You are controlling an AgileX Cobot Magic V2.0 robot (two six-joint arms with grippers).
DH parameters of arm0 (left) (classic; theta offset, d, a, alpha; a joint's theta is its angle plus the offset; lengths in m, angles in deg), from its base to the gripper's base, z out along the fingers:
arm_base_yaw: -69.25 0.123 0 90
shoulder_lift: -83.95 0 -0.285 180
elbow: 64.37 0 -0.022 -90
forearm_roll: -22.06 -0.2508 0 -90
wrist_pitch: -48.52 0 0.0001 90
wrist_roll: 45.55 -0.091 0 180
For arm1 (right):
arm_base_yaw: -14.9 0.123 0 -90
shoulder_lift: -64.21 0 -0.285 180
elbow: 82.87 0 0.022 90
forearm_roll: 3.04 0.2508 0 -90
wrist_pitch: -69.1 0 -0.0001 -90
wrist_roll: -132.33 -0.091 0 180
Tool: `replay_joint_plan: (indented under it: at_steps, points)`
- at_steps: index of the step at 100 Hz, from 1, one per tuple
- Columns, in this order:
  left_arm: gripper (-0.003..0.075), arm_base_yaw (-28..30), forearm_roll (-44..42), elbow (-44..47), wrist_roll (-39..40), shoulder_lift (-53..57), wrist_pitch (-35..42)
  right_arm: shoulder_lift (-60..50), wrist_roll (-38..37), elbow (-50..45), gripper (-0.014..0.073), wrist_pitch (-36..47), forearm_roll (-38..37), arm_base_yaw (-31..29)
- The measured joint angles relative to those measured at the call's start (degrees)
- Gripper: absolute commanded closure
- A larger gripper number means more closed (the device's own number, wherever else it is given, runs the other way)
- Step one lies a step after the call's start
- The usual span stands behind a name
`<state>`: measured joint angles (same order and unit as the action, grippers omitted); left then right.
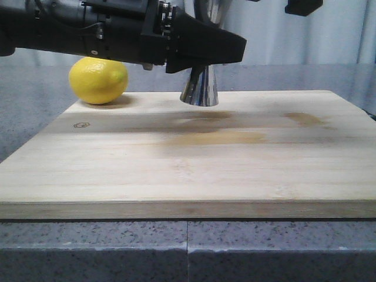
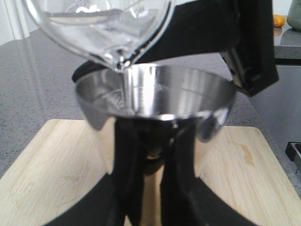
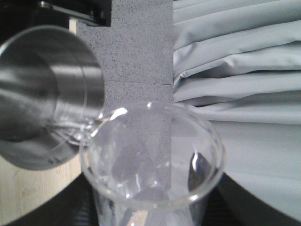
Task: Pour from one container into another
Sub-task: 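Tilt the beaker with the right gripper, pouring liquid into the jigger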
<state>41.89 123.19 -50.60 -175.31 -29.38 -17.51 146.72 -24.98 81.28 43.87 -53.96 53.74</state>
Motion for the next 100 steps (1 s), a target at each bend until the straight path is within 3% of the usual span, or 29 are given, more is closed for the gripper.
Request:
replay_joint_plan:
  at_steps: [77, 100]
  points:
    - [0.0618, 0.00, 0.00, 0.00, 0.00, 0.00, 0.00, 0.00, 0.00, 0.00, 0.0296, 0.55, -2.72, 0.00]
    - [0.0618, 0.00, 0.00, 0.00, 0.00, 0.00, 0.00, 0.00, -0.83, 0.00, 0.0295, 0.55, 0.82, 0.00]
